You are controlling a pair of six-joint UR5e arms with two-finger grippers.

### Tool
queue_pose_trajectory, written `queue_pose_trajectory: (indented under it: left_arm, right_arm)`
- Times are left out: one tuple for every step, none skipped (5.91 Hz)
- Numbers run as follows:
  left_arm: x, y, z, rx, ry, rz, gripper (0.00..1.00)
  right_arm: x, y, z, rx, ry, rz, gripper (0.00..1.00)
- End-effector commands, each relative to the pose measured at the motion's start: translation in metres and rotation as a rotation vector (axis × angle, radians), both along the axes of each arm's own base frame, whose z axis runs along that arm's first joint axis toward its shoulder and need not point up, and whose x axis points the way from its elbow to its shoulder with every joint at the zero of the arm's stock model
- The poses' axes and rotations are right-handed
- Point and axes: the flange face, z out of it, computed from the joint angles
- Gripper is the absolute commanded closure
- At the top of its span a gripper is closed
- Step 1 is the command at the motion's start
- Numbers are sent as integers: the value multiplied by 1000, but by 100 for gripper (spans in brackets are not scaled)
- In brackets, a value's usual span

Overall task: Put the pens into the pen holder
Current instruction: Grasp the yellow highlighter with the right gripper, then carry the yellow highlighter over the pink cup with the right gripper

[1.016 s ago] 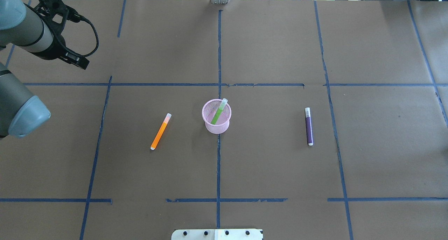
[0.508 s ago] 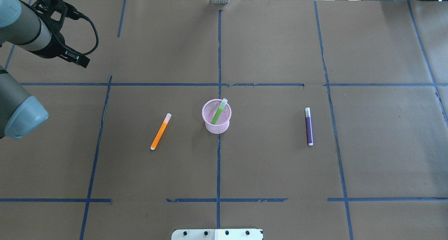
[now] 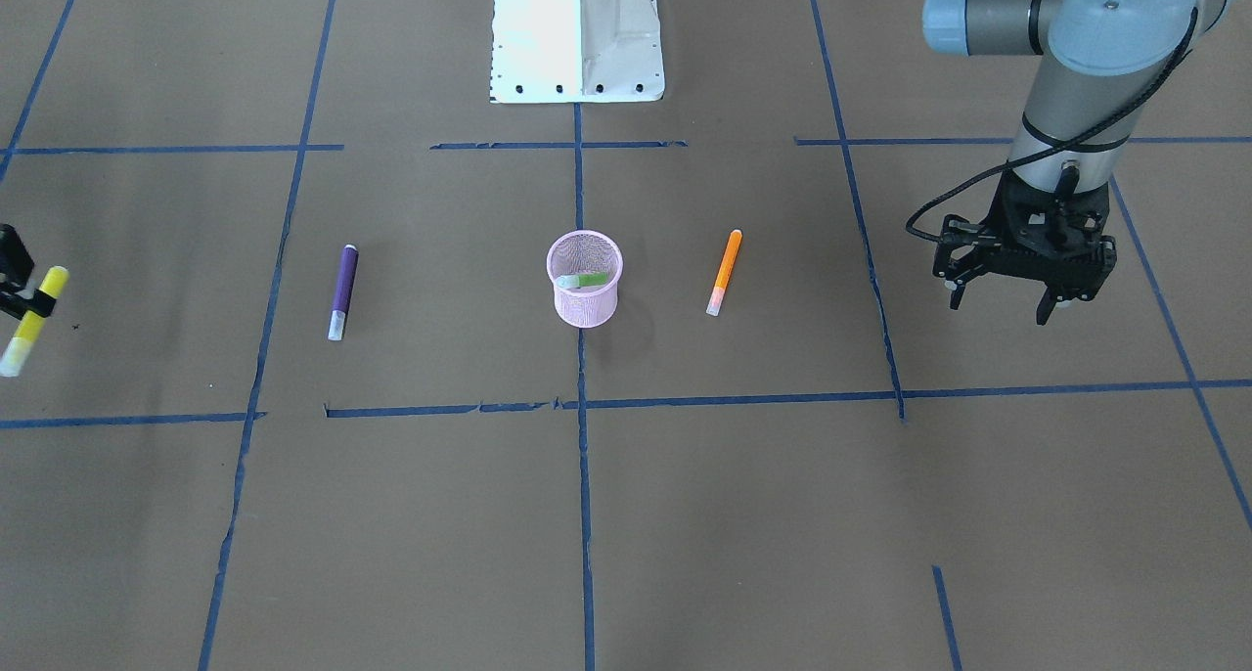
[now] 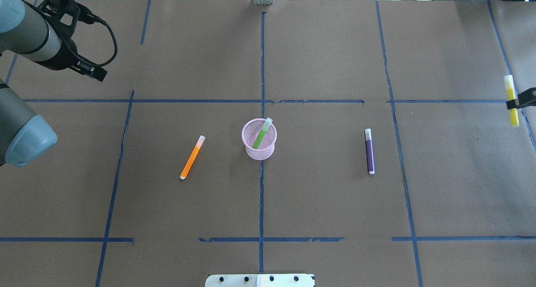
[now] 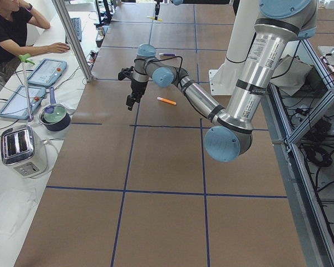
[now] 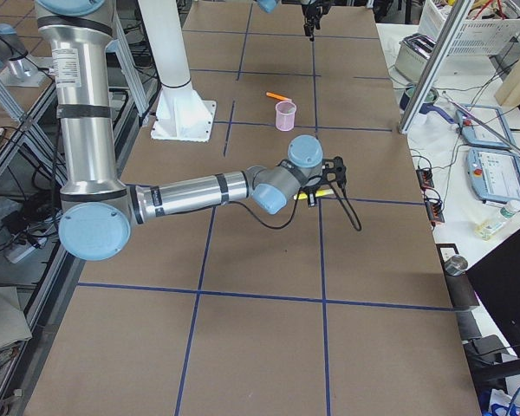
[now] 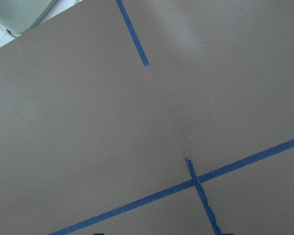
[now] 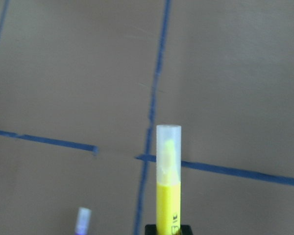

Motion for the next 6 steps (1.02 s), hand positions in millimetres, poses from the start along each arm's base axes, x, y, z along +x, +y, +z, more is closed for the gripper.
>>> queue_pose_trajectory:
  left_arm:
    - [-11, -3, 8, -18, 3, -8, 14]
    - [-18, -4, 12, -35, 12, -9, 14]
    - [-24, -7, 14, -46, 30, -9, 14]
    - [-29, -8, 15, -49, 32, -16, 13]
    - [-29, -8, 15, -48, 33, -16, 13]
    - [-30, -7, 14, -48, 35, -16, 12]
  right_arm:
    - [-119, -6, -138, 45, -94, 81, 100]
    - [-172, 19, -192, 103, -138, 149, 100]
    - [-237, 66, -244, 221, -182, 256, 100]
    - [-309, 127, -271, 287, -192, 418, 100]
    - [-336, 162, -273, 310, -186, 472, 100]
    - [-349, 169, -265, 302, -164, 585, 100]
